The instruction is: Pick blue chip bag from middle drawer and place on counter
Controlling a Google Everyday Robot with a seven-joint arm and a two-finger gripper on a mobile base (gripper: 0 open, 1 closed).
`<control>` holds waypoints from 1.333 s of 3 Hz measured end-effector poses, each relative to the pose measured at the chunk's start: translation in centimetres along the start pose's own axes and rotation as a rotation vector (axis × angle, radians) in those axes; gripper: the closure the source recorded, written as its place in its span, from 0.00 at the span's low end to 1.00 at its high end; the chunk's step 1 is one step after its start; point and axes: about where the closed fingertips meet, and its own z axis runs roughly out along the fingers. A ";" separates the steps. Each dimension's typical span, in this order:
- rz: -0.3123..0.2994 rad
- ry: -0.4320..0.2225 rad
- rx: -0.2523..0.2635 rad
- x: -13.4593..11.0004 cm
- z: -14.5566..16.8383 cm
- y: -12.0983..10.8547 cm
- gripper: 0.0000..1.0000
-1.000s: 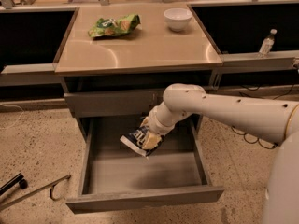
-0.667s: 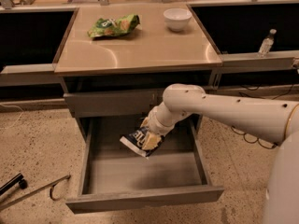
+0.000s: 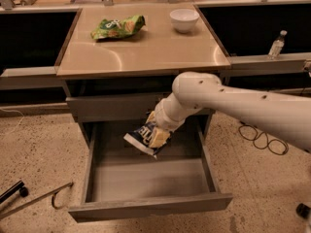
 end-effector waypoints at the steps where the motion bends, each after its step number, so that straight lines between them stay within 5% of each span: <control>1: -0.093 -0.022 0.111 -4.9 -10.1 -3.5 1.00; 2: -0.194 -0.040 0.225 -10.7 -21.1 -8.5 1.00; 3: -0.194 -0.040 0.225 -10.7 -21.1 -8.5 1.00; 4: -0.221 -0.022 0.250 -10.2 -21.5 -11.9 1.00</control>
Offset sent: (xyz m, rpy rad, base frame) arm 0.0247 0.0081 0.3706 0.0585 -0.3991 0.1419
